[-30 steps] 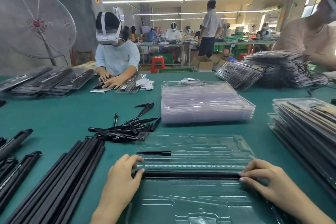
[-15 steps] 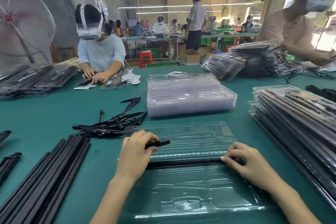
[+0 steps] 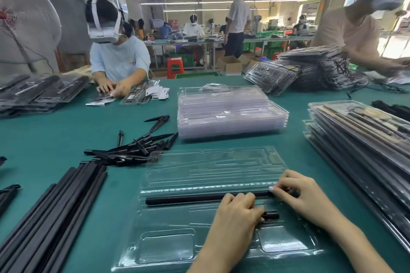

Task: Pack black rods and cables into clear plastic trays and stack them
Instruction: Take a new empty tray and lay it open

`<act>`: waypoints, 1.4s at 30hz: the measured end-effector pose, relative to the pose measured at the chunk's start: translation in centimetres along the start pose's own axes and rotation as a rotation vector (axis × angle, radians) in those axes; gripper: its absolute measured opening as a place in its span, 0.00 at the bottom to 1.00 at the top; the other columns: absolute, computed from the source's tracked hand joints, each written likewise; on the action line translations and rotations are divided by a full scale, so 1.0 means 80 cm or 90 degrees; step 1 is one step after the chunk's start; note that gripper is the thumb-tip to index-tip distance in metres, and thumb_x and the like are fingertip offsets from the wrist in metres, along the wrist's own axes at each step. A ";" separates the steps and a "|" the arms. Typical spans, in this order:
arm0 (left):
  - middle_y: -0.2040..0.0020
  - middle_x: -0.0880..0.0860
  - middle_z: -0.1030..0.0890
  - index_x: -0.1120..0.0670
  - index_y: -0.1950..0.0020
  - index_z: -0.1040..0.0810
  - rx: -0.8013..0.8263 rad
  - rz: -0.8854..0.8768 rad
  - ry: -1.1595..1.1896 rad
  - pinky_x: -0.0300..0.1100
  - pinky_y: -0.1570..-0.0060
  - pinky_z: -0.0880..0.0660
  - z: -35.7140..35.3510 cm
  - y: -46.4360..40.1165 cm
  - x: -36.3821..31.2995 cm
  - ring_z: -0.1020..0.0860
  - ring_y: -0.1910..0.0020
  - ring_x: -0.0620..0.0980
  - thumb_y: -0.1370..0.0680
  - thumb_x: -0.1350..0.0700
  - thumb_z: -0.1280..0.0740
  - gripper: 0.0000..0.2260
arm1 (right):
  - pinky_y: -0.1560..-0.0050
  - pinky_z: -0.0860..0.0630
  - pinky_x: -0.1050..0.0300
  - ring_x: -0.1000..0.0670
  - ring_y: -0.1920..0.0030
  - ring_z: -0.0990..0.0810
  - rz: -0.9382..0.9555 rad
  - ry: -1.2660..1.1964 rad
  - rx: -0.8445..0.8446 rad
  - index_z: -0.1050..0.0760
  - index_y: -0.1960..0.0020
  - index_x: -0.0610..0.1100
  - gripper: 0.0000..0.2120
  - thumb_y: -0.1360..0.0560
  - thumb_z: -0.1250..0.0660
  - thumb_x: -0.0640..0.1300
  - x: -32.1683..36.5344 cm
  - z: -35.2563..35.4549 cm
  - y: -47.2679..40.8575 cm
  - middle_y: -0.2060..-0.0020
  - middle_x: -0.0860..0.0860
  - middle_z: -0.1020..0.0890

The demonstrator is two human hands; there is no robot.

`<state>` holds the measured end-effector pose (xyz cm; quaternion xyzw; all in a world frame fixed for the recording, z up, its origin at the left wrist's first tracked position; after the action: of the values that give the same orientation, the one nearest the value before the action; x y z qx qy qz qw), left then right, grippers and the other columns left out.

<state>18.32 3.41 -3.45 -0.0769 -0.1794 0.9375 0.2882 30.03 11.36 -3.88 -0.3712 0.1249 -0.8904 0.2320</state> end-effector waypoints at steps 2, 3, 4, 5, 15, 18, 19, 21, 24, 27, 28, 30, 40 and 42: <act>0.69 0.42 0.28 0.44 0.64 0.20 -0.005 -0.004 -0.033 0.35 0.64 0.33 -0.002 0.000 -0.002 0.27 0.66 0.42 0.34 0.47 0.24 0.06 | 0.62 0.31 0.68 0.56 0.63 0.23 -0.004 0.007 0.000 0.20 0.67 0.48 0.08 0.29 0.26 0.43 0.000 0.000 0.000 0.66 0.56 0.24; 0.69 0.42 0.27 0.44 0.62 0.19 -0.005 0.001 -0.037 0.36 0.63 0.33 -0.002 0.001 -0.001 0.27 0.65 0.42 0.34 0.48 0.25 0.05 | 0.62 0.31 0.67 0.55 0.63 0.23 -0.006 0.014 0.001 0.21 0.67 0.49 0.09 0.29 0.26 0.44 0.000 -0.001 0.000 0.66 0.55 0.24; 0.70 0.42 0.27 0.43 0.60 0.18 -0.006 0.003 -0.049 0.36 0.62 0.32 -0.002 0.001 -0.001 0.26 0.63 0.43 0.35 0.49 0.26 0.05 | 0.62 0.30 0.66 0.55 0.63 0.24 -0.008 0.020 0.002 0.22 0.67 0.51 0.09 0.29 0.26 0.44 0.000 -0.001 0.001 0.66 0.55 0.24; 0.69 0.42 0.26 0.43 0.60 0.18 -0.009 -0.006 -0.057 0.36 0.62 0.31 -0.004 0.001 -0.002 0.25 0.62 0.44 0.36 0.50 0.27 0.06 | 0.62 0.30 0.66 0.55 0.63 0.24 -0.010 0.026 0.003 0.23 0.67 0.53 0.10 0.29 0.27 0.45 0.001 -0.001 0.002 0.66 0.55 0.24; 0.24 0.45 0.39 0.41 0.32 0.27 0.079 0.075 0.161 0.48 0.28 0.65 -0.014 0.011 0.024 0.47 0.23 0.46 0.19 0.46 0.43 0.16 | 0.58 0.29 0.62 0.55 0.60 0.25 -0.024 0.060 0.002 0.24 0.66 0.54 0.10 0.27 0.28 0.47 0.008 -0.002 0.008 0.65 0.56 0.25; 0.21 0.45 0.49 0.40 0.27 0.35 0.123 0.085 0.184 0.44 0.32 0.73 -0.033 0.013 0.033 0.56 0.23 0.45 0.18 0.45 0.46 0.18 | 0.54 0.29 0.61 0.57 0.57 0.25 0.009 0.096 0.002 0.23 0.64 0.50 0.08 0.27 0.28 0.46 0.020 -0.005 0.011 0.63 0.58 0.25; 0.21 0.45 0.49 0.40 0.26 0.37 0.133 0.084 0.188 0.43 0.31 0.72 -0.038 0.014 0.034 0.56 0.23 0.44 0.18 0.45 0.46 0.19 | 0.53 0.29 0.61 0.57 0.56 0.26 0.025 0.109 0.005 0.22 0.62 0.48 0.06 0.27 0.28 0.45 0.025 -0.008 0.012 0.62 0.59 0.25; 0.21 0.45 0.49 0.39 0.25 0.39 0.153 0.081 0.197 0.43 0.31 0.72 -0.043 0.016 0.035 0.57 0.23 0.43 0.18 0.45 0.46 0.20 | 0.50 0.30 0.60 0.56 0.54 0.26 0.047 0.127 0.007 0.21 0.60 0.47 0.04 0.27 0.28 0.44 0.034 -0.014 0.012 0.59 0.58 0.24; 0.22 0.45 0.49 0.39 0.25 0.40 0.163 0.080 0.199 0.43 0.31 0.72 -0.048 0.017 0.035 0.58 0.23 0.43 0.17 0.46 0.46 0.20 | 0.48 0.30 0.59 0.54 0.52 0.26 0.048 0.133 0.011 0.21 0.58 0.46 0.03 0.27 0.28 0.43 0.039 -0.021 0.012 0.57 0.57 0.25; 0.22 0.43 0.51 0.39 0.25 0.41 0.166 0.090 0.208 0.42 0.31 0.73 -0.053 0.018 0.037 0.59 0.23 0.42 0.17 0.45 0.47 0.20 | 0.48 0.30 0.60 0.55 0.51 0.26 0.051 0.131 0.014 0.20 0.58 0.46 0.02 0.27 0.28 0.43 0.038 -0.023 0.013 0.57 0.58 0.25; 0.22 0.42 0.51 0.38 0.25 0.41 0.169 0.091 0.208 0.42 0.31 0.73 -0.053 0.019 0.037 0.59 0.23 0.42 0.17 0.45 0.47 0.20 | 0.48 0.30 0.60 0.55 0.51 0.26 0.050 0.129 0.014 0.20 0.58 0.47 0.02 0.27 0.28 0.43 0.037 -0.022 0.014 0.57 0.58 0.25; 0.22 0.42 0.51 0.38 0.25 0.42 0.175 0.088 0.204 0.43 0.32 0.73 -0.054 0.018 0.037 0.60 0.23 0.42 0.17 0.45 0.47 0.20 | 0.48 0.30 0.61 0.56 0.51 0.26 0.047 0.121 0.012 0.20 0.57 0.47 0.02 0.27 0.28 0.43 0.035 -0.022 0.014 0.57 0.59 0.25; 0.22 0.43 0.52 0.38 0.24 0.43 0.191 0.082 0.192 0.45 0.34 0.75 -0.055 0.016 0.036 0.59 0.23 0.42 0.17 0.45 0.47 0.20 | 0.47 0.31 0.63 0.57 0.50 0.27 0.053 0.116 0.019 0.19 0.53 0.50 0.04 0.28 0.27 0.43 0.031 -0.026 0.012 0.56 0.61 0.24; 0.22 0.43 0.52 0.38 0.24 0.43 0.192 0.084 0.184 0.46 0.35 0.76 -0.055 0.018 0.037 0.59 0.23 0.42 0.17 0.45 0.48 0.20 | 0.47 0.31 0.62 0.58 0.49 0.27 0.055 0.113 0.018 0.19 0.53 0.50 0.04 0.27 0.28 0.45 0.031 -0.026 0.012 0.56 0.62 0.25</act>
<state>16.29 5.29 -8.19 -0.1781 0.0112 0.9497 0.2574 27.30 9.35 -4.22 -0.2819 0.1483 -0.9105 0.2635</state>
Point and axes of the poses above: each hand's wrist, its own y-axis away from the middle knuckle, its own z-axis out of the back of the hand, x = y × z, the point moved 10 cm from there along -y, towards the middle knuckle
